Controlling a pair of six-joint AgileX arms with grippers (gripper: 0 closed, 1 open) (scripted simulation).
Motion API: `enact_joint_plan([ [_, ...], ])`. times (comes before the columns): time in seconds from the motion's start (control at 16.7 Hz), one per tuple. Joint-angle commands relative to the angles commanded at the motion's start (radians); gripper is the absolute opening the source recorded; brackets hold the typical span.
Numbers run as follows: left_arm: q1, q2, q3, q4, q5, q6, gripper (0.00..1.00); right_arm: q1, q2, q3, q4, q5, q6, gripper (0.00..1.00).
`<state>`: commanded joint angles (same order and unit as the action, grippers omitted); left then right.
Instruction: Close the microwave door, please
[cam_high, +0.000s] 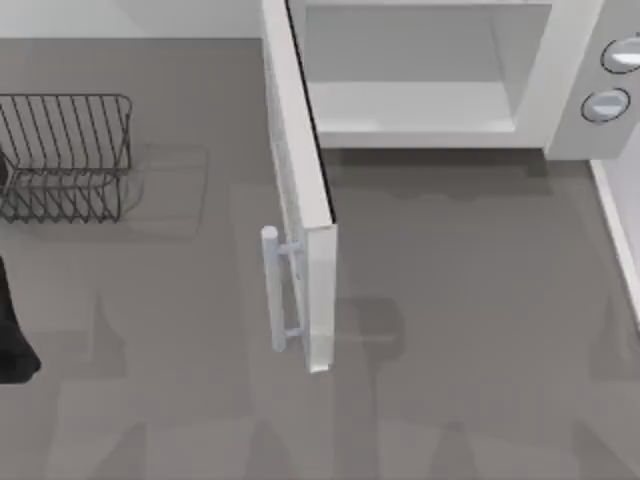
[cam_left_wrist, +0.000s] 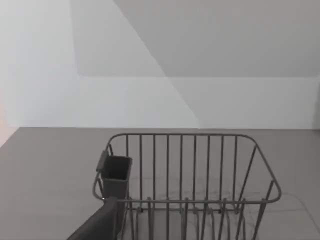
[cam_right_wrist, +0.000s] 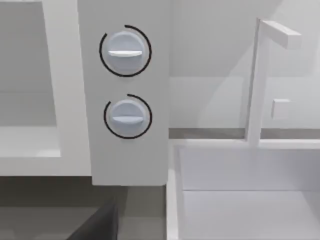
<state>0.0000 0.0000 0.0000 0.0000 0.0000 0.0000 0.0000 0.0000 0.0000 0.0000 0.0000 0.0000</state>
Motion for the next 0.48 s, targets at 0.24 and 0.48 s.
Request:
enact_joint_plan([
  [0.24, -0.009, 0.023, 0.028, -0.015, 0.003, 0.017, 1.0, 0.0, 0.0, 0.0, 0.0, 0.0, 0.0, 1.0],
  [0.48, -0.061, 0.172, 0.203, -0.107, 0.023, 0.115, 1.0, 0.0, 0.0, 0.0, 0.0, 0.0, 0.0, 1.0],
])
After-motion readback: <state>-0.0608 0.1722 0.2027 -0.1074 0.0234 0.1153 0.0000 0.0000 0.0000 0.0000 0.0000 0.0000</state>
